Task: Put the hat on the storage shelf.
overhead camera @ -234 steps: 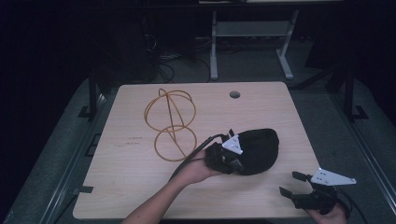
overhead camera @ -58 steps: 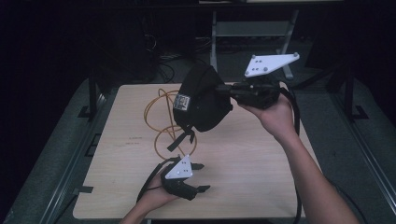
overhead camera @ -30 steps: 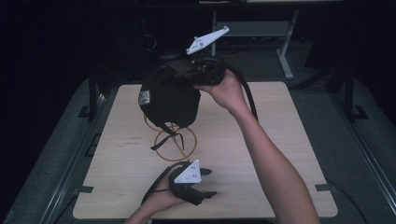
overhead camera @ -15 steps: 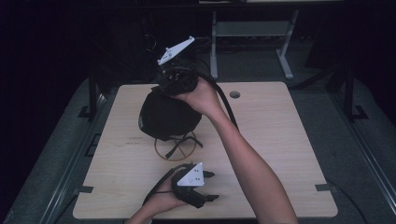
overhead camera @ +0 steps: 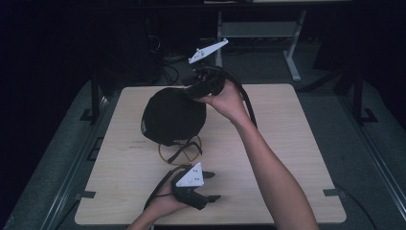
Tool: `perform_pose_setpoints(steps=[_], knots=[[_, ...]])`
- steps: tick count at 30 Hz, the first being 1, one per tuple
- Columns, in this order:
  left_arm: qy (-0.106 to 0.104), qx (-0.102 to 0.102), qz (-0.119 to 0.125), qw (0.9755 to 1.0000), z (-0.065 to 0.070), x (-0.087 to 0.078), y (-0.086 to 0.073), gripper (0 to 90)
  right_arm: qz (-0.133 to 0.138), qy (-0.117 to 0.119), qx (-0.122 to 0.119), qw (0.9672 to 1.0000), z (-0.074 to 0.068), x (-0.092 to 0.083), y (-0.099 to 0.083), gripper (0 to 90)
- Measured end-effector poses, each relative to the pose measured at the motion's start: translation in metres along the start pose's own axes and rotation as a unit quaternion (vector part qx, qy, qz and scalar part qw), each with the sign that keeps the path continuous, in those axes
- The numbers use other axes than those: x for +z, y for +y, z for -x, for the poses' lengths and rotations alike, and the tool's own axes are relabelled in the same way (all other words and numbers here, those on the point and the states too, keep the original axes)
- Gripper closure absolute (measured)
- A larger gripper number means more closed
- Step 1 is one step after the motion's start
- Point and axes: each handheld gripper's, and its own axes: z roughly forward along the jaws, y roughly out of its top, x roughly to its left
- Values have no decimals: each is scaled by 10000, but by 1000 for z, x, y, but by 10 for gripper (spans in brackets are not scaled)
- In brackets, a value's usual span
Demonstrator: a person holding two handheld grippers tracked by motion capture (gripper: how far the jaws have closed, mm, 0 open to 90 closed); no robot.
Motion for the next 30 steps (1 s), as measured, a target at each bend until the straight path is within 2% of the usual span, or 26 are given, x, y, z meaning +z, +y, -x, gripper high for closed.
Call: perform_pose_setpoints(steps=[5, 7, 11, 15, 30], knots=[[27, -48, 13, 10000, -2, -2, -1, 285, -13, -33, 51, 10000, 5, -5, -6, 424], [36, -76, 0, 10000, -3, -3, -2, 279, 22, -32, 155, 9999, 6, -8, -8, 413], [73, -105, 23, 9999, -4, -3, -4, 273, 34, -68, 149, 9999, 10, -12, -12, 401], [81, -112, -21, 9999, -5, -4, -4, 266, 22, -48, 315, 9995, 12, -16, -15, 378], [128, -283, 19, 9995, -8, -5, -8, 260, -33, -182, 420, 9989, 19, -31, -25, 315]])
